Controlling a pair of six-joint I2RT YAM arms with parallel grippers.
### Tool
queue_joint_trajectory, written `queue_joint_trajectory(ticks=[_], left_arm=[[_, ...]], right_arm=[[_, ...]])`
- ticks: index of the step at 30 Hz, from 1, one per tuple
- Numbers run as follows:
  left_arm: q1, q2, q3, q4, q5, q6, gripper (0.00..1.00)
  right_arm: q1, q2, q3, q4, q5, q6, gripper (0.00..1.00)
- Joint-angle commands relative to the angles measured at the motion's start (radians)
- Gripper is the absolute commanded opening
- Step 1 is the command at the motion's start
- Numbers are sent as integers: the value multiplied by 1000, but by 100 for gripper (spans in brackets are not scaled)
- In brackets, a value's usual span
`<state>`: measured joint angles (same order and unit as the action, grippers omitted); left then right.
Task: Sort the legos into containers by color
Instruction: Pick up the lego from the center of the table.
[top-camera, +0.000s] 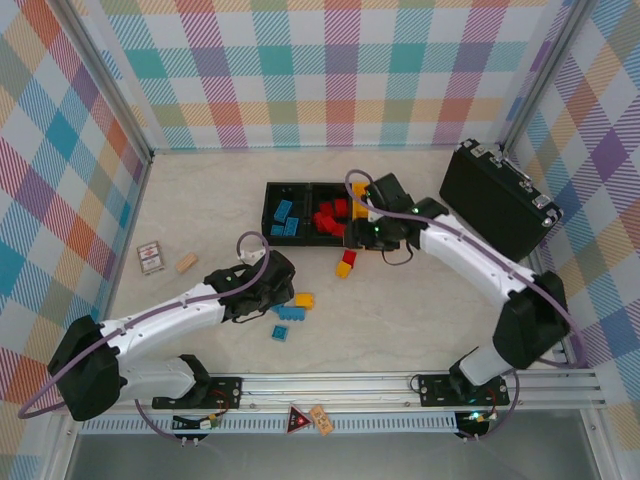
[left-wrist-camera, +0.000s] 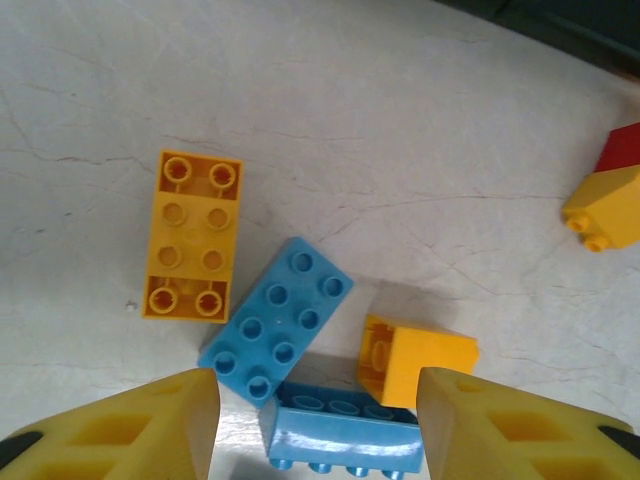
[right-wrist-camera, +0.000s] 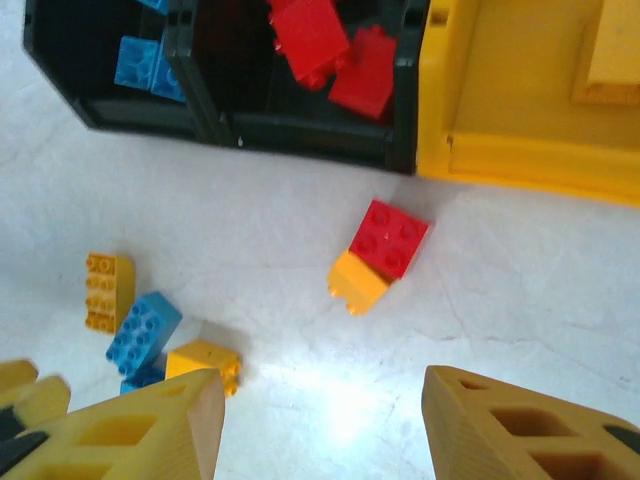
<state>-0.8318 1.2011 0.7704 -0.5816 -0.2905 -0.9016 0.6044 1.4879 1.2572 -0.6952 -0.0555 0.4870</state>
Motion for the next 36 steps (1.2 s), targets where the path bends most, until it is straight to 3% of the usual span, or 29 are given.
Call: queue_joint_trajectory(ticks=[1, 10, 28, 36], left_arm=[[23, 15, 26, -57, -37, -11, 55], [116, 86, 5, -17, -49, 25, 56], [192, 332, 43, 94, -11, 98, 56], [204, 386, 38, 117, 0, 104, 44]], right_arm=[[6, -89, -106, 98, -95, -16, 55], [53, -206, -317, 218, -178, 18, 57], [85, -171, -349, 257, -201, 46, 57], [85, -152, -346, 266, -212, 50, 56]])
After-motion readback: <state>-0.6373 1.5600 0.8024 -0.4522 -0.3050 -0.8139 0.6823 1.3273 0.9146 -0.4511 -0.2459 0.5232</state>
